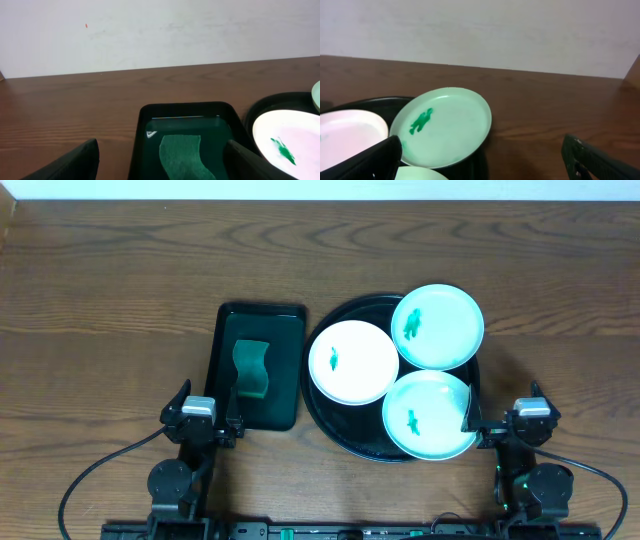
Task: Clean dirty plates on tray and stack at the side
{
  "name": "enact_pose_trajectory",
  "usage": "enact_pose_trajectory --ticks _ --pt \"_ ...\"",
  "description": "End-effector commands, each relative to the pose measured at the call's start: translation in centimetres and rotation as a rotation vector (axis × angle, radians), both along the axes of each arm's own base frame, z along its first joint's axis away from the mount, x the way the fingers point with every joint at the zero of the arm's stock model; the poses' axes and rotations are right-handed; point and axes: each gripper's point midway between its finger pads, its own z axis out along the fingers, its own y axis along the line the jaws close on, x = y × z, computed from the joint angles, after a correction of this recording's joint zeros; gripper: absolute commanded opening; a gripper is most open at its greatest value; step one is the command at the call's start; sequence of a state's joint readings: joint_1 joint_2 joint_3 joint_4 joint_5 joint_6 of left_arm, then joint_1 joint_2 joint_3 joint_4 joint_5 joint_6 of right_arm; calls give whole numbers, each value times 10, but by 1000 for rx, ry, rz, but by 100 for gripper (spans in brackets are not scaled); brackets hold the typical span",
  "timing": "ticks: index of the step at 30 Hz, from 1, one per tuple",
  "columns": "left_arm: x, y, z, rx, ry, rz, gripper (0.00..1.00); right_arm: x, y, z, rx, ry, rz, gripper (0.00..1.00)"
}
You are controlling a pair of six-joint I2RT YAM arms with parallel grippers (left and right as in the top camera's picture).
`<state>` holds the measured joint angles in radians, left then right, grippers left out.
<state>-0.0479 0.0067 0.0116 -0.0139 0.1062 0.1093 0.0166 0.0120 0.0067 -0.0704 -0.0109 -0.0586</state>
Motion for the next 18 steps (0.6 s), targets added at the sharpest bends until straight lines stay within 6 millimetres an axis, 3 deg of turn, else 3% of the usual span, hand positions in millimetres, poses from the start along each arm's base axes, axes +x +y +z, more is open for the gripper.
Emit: enact_pose_trajectory --ticks 1,11,18 --pt "-2 -7 -14 12 47 -41 79 0 -4 -2 -45 5 -17 99" --pt "-2 -7 -14 12 47 -41 79 0 -1 -2 -36 4 -2 99" --pt "-2 -7 -14 12 47 -41 79 0 -1 -2 319 14 -28 99"
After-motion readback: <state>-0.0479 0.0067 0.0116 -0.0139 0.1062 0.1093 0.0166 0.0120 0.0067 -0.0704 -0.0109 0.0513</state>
